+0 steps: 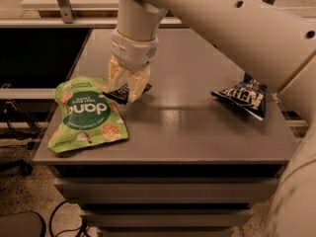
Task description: Move rxbar chocolate near green rice chip bag
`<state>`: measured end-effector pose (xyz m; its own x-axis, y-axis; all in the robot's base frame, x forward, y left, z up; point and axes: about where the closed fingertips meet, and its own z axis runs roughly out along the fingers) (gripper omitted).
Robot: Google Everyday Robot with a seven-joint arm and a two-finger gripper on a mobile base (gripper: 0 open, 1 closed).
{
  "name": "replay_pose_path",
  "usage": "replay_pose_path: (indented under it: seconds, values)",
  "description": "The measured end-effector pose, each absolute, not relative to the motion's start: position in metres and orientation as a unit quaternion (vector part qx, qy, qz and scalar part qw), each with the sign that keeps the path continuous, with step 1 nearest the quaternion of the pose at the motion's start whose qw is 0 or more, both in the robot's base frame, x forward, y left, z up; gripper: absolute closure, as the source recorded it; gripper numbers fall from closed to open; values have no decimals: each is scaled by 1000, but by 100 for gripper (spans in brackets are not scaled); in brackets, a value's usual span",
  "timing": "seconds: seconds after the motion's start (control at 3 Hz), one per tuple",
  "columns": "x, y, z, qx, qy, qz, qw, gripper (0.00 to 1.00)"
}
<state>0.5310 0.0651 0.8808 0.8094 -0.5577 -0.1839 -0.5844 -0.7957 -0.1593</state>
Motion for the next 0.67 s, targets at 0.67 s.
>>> replay_pose_path:
  seconds: [0.67]
  values:
    - [507,85,881,-956,261,84,107,36]
